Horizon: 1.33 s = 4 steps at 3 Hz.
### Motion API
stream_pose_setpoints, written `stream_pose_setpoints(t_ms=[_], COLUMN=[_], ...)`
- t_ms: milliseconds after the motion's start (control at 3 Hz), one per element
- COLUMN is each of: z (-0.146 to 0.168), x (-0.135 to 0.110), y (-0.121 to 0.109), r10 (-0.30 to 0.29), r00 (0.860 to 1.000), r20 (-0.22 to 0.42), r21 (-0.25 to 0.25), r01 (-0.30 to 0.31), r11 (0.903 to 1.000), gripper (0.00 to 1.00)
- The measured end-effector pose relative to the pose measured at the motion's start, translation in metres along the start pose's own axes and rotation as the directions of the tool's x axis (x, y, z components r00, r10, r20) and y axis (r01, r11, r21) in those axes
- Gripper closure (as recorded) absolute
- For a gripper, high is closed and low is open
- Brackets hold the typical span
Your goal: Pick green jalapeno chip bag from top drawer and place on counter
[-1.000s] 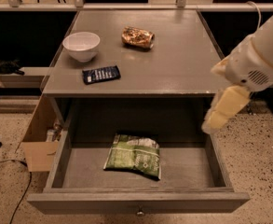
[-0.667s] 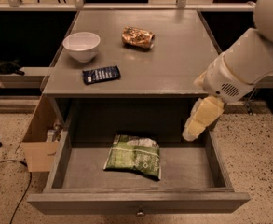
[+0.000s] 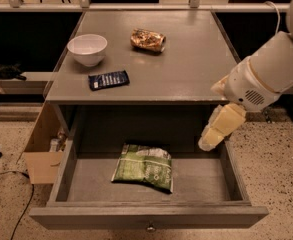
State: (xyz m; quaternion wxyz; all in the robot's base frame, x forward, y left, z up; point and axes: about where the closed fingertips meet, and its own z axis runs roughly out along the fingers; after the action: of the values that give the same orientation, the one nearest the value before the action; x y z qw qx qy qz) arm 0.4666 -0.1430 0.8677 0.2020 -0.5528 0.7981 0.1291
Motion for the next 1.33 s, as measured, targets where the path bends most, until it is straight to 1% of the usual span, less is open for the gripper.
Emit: stream_pose_setpoints(t_ms=[333, 667, 1000, 1333], z=[0.012, 0.042, 0.077, 0.112], x=[0.009, 0.016, 0.013, 0.006], y=[0.016, 0.039, 0.053, 0.059], r10=[0.060, 0.120, 0.154, 0.271], r00=[0.995, 0.985, 0.979, 0.948], r20=[0.082, 0.125, 0.136, 0.170], r21=[-0.059, -0.130, -0.175, -0.203], r01=[-0.055, -0.104, -0.130, -0.235], r11=[0.9968, 0.9861, 0.9760, 0.9505], gripper=[0.00, 0.00, 0.00, 0.00])
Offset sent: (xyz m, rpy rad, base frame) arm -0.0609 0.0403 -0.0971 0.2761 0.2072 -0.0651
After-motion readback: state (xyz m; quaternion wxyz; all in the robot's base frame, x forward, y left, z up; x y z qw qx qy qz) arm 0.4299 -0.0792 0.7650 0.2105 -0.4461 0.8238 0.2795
